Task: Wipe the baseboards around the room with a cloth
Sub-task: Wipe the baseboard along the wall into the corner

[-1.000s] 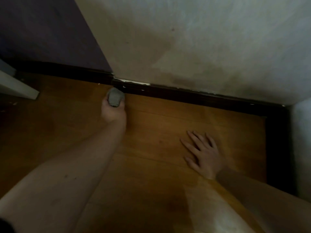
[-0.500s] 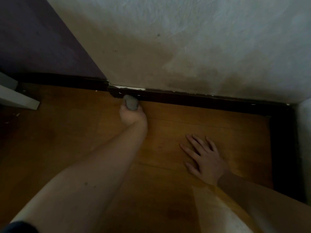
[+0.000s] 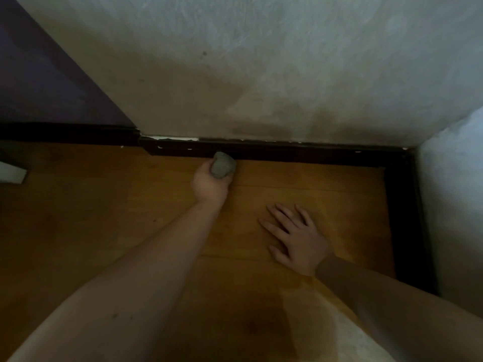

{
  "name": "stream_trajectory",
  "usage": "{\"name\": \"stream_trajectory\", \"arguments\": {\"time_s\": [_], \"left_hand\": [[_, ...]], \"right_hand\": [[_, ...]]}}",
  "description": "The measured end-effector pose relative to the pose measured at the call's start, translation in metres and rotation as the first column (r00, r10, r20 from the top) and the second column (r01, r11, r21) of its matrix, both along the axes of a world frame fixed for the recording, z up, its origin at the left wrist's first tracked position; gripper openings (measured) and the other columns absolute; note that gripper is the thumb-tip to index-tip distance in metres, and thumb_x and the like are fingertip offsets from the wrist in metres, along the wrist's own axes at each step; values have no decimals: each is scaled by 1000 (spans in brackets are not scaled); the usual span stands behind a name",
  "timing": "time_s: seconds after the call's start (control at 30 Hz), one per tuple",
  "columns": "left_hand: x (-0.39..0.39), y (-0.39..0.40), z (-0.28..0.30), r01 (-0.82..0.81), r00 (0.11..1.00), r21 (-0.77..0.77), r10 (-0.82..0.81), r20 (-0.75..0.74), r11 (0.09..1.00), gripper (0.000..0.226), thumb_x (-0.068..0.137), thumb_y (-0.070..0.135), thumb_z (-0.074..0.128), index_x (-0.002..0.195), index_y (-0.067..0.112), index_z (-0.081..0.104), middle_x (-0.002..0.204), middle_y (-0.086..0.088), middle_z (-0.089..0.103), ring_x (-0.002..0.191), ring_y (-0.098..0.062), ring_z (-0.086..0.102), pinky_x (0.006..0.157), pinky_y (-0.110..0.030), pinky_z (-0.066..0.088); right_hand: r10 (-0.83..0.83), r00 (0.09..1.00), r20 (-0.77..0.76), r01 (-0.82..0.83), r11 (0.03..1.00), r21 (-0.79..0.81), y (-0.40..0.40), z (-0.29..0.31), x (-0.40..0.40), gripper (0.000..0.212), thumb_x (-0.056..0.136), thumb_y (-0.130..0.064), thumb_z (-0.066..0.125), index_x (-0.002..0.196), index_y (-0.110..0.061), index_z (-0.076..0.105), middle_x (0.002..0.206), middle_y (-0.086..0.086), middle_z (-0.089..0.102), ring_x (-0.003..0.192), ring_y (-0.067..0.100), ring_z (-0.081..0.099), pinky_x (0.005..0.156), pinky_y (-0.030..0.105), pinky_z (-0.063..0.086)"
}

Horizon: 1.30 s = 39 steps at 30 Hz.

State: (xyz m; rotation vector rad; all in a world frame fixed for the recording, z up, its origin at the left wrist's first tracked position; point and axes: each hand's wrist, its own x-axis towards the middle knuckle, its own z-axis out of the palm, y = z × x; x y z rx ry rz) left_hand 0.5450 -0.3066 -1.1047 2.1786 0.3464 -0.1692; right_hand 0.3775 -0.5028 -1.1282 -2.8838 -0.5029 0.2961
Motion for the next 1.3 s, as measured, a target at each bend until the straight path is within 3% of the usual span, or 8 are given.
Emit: {"name": "stream_trajectory", "arguments": {"time_s": [0.2, 0.47, 0.67, 0.93, 1.03, 1.1, 1.2, 1.3], "left_hand": [[-25, -38, 9, 331, 943, -119, -334, -8, 936, 55, 75, 21, 87, 125, 11, 65, 119, -6, 69, 108, -19, 64, 96, -31, 51], [-21, 54, 24, -8, 990, -9, 9, 140, 1000, 55, 79, 23, 83, 130, 15, 62, 119, 1, 66, 108, -15, 61, 96, -30, 48], [5, 100, 44, -393, 910, -38, 394, 131, 919, 57, 85, 19, 76, 137, 10, 55, 128, -13, 63, 117, -29, 59, 96, -31, 44], [22, 78, 45, -249, 959, -296, 278, 59, 922, 57, 87, 2, 71, 140, 10, 50, 132, -9, 58, 122, -21, 56, 106, -33, 45], [9, 51, 41, -154, 983, -259, 173, 54, 954, 60, 87, 14, 75, 141, 17, 49, 129, 1, 59, 116, -11, 56, 97, -22, 47], [7, 29, 37, -210, 968, -344, 244, 57, 915, 57, 86, 1, 73, 137, 10, 50, 125, -4, 57, 113, -15, 56, 86, -13, 50], [4, 2, 35, -298, 940, -396, 339, 38, 869, 56, 81, -6, 74, 132, 9, 54, 129, -13, 58, 117, -25, 58, 100, -31, 52], [-7, -18, 29, -228, 960, -383, 272, 64, 895, 56, 78, 7, 79, 128, 18, 56, 126, -11, 59, 115, -25, 59, 103, -46, 49]], "right_hand": [[-4, 1000, 11, 4, 1000, 0, 1, -2, 0, 61, 97, -57, 35, 154, -36, 25, 165, 0, 15, 151, 19, 12, 119, 55, 14], [-7, 1000, 15, 7, 1000, 8, 0, -5, -2, 62, 99, -57, 31, 156, -36, 18, 165, -1, 12, 152, 19, 9, 120, 54, 10], [-15, 998, 61, 13, 999, 35, 0, -6, -2, 62, 98, -56, 36, 155, -36, 23, 164, 0, 17, 151, 19, 15, 119, 54, 12], [-14, 996, 83, 11, 999, 46, 1, -7, -2, 62, 97, -55, 38, 155, -35, 25, 163, 1, 20, 150, 20, 18, 118, 55, 16], [-13, 998, 67, 10, 999, 40, 0, -8, -3, 62, 98, -56, 35, 155, -35, 24, 164, 1, 19, 150, 21, 18, 118, 56, 15], [-15, 998, 67, 13, 999, 37, 1, -8, -2, 62, 98, -56, 35, 154, -35, 25, 164, 1, 18, 150, 20, 17, 118, 55, 15], [-15, 998, 66, 12, 999, 41, 1, -7, -2, 62, 97, -56, 36, 154, -34, 26, 164, 1, 17, 151, 20, 16, 118, 55, 14], [-15, 998, 69, 11, 999, 50, 0, -7, -2, 62, 97, -57, 37, 154, -35, 26, 164, 1, 16, 151, 20, 14, 119, 55, 13]]}}
